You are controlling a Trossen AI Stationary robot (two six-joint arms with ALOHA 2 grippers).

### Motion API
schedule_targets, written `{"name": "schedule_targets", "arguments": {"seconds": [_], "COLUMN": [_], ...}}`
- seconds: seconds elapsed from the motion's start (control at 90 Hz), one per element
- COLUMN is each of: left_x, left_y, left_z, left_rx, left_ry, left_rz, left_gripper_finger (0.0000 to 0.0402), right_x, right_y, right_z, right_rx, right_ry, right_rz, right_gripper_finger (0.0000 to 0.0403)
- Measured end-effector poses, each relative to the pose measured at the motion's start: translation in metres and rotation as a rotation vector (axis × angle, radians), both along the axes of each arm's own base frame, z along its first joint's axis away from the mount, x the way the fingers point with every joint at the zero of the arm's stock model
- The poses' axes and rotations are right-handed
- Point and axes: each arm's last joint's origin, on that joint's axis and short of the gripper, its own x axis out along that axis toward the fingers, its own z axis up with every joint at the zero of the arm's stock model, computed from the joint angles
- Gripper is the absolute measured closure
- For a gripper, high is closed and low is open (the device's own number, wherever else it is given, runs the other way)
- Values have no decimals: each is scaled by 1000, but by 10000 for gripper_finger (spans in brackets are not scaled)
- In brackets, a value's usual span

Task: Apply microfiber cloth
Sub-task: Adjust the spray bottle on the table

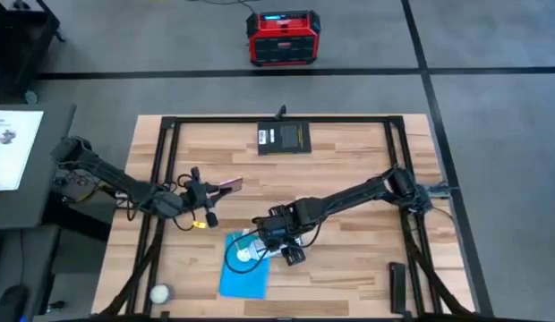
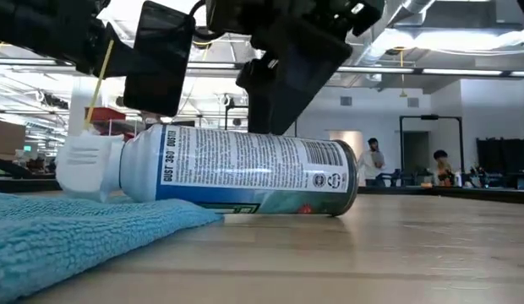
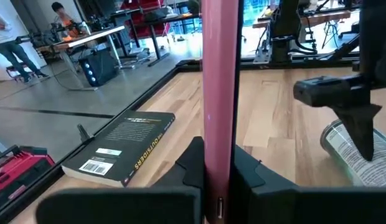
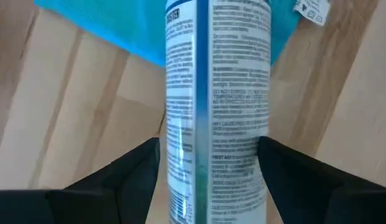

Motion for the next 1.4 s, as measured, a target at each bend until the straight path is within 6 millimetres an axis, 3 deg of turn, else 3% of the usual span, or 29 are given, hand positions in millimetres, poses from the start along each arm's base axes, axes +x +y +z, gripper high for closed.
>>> {"name": "schedule_targets", "arguments": {"seconds": [0.8,0.944,1.1,1.144,1.3,1.4], "left_x": [1,1,1,1,1,1], "left_y": [3,3,3,3,3,3], "left_z": [0,-1,-1,-1,-1,-2], "left_rx": [-7,-11,-12,-13,-15,-18], "left_ry": [1,-1,-1,-1,-1,6], "left_rz": [19,19,19,19,18,15], "left_gripper_finger": [397,397,397,397,397,397], "right_x": [-4,-3,-1,0,0,0], "right_y": [-6,-7,-9,-11,-13,-13], "right_z": [-37,-36,-33,-33,-33,-32], "right_rx": [112,108,109,117,129,138], "right_ry": [-30,-43,-62,-63,-63,-57], "right_rz": [-39,-37,-26,-22,-16,8], "right_gripper_finger": [154,212,359,385,394,372]}}
